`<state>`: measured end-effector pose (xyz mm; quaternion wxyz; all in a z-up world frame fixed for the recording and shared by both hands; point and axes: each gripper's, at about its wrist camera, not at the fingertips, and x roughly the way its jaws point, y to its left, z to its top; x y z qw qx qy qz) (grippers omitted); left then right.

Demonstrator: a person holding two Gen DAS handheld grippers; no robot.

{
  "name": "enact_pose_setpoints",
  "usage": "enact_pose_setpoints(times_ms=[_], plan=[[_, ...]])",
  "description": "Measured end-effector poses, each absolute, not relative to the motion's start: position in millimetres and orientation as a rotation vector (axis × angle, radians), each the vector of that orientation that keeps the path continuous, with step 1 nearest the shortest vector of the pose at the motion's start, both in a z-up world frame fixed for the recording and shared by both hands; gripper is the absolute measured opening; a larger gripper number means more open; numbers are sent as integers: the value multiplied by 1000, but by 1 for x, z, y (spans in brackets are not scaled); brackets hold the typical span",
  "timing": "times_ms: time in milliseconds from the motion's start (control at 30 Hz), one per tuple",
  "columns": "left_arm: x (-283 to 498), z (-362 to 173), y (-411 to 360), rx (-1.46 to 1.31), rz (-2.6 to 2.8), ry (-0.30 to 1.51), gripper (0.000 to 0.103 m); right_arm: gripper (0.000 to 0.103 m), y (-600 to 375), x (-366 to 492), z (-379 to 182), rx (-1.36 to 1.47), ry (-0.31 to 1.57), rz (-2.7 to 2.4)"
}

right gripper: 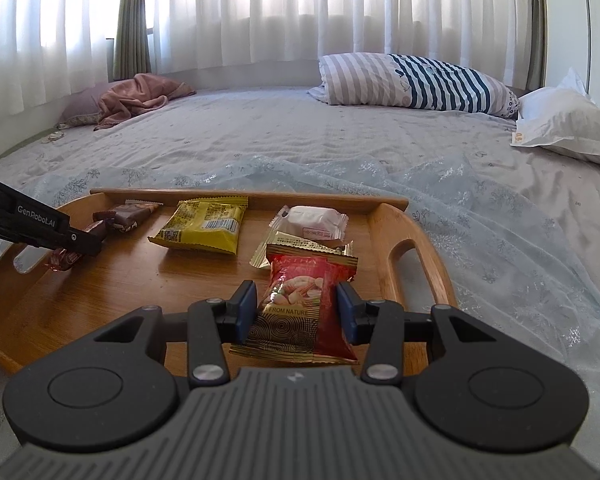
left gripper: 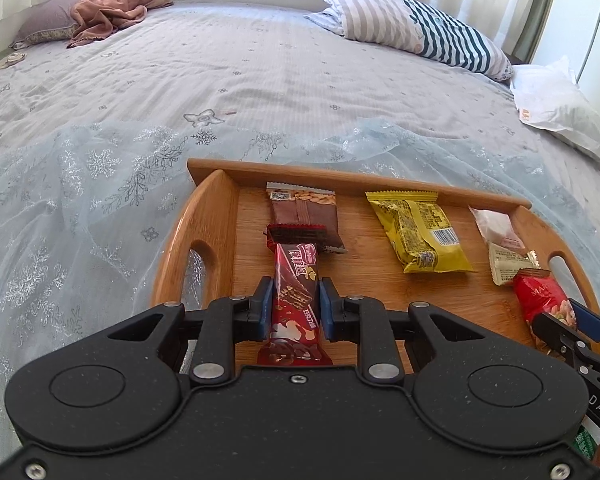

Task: Organize snacks
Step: 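Carry the red-brown bar and red peanut bag over the tray with both tools, then lower both snacks onto the tray and open both tools, then move both open tools back to the snacks in front of the tray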

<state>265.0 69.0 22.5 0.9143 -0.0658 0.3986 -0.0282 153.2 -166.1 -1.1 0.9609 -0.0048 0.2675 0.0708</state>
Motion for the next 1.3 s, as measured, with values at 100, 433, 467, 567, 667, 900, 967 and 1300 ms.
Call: enact_pose_setpoints(times_ms=[100, 433, 467, 567, 667, 900, 967, 1300], plan=[[265, 22, 67, -118, -55, 811, 22, 48, -166, 154, -2, -12, 540, 141], [261, 22, 66, -111, -64, 812, 27, 53, -166, 154, -2, -3, 537, 144], [260, 23, 66, -111, -63, 811, 32, 53, -166, 154, -2, 1, 538, 147], [256, 25, 66, -107, -57, 803, 44, 65, -167, 153, -1, 14, 541, 157], [248, 29, 66, -93, -61, 792, 56, 68, -168, 149, 1, 21, 538, 163], [221, 42, 63, -49, -72, 755, 83, 75, -169, 135, 10, 10, 510, 165], [212, 44, 63, -48, -80, 753, 86, 78, -170, 130, 12, 14, 503, 169], [153, 54, 67, -49, -124, 725, 94, 89, -174, 92, 18, -1, 461, 178]])
